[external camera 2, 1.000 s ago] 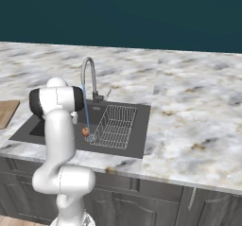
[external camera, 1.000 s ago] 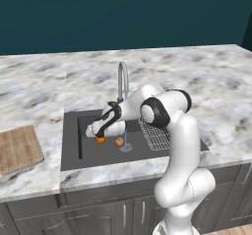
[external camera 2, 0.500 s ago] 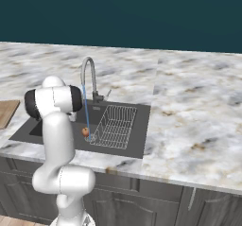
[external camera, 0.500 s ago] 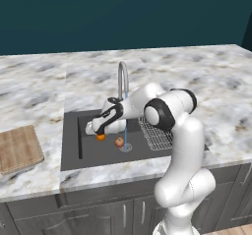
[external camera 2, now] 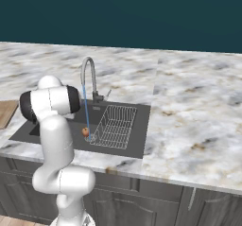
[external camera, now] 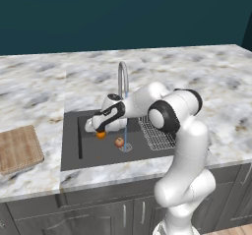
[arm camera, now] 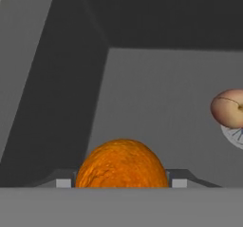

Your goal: Pick the tangerine, peach from the sink and place them on the cutting board to airdry. Then turn off the sink faucet.

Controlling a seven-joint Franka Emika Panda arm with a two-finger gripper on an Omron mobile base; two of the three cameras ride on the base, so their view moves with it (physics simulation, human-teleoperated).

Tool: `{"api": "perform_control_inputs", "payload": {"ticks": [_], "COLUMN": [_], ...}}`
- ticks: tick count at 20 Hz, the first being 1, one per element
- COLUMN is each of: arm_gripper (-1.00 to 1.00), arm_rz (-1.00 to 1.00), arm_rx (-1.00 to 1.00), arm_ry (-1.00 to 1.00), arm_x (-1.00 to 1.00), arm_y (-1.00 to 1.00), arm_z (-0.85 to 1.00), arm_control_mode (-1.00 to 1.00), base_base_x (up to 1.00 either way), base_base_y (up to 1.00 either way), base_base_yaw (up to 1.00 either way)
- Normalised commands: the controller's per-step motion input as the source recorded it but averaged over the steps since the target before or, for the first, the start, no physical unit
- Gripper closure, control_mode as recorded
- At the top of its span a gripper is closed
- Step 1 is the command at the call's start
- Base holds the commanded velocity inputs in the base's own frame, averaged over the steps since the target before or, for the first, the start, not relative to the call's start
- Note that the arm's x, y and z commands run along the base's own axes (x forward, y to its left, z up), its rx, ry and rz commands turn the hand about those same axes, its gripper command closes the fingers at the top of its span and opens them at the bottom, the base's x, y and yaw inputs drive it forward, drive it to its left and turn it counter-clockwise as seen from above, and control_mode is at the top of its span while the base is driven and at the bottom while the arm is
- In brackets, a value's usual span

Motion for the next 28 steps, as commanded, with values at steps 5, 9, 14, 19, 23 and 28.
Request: {"api": "perform_control_inputs", "payload": {"ticks": [5, 9, 14, 19, 23, 28], "arm_gripper": [1.00, 1.00, 1.00, 1.00, 1.00, 1.00], "arm_rz": [-0.01, -0.02, -0.02, -0.02, -0.02, -0.01], "arm_rx": [-0.01, -0.01, -0.01, -0.01, -0.02, -0.03], "arm_ry": [0.00, 0.00, 0.00, 0.00, 0.00, -0.03], "arm_x": [-0.02, -0.01, -0.01, -0.01, 0.00, 0.00], "arm_y": [0.11, 0.17, 0.18, 0.21, 0.27, 0.31], "arm_z": [0.22, 0.19, 0.20, 0.18, 0.11, 0.09], "arm_control_mode": [-1.00, -1.00, -1.00, -1.00, -1.00, -1.00], "base_base_x": [0.00, 0.00, 0.00, 0.00, 0.00, 0.00], "base_base_y": [0.00, 0.00, 0.00, 0.00, 0.00, 0.00], "base_base_yaw": [0.00, 0.00, 0.00, 0.00, 0.00, 0.00]}}
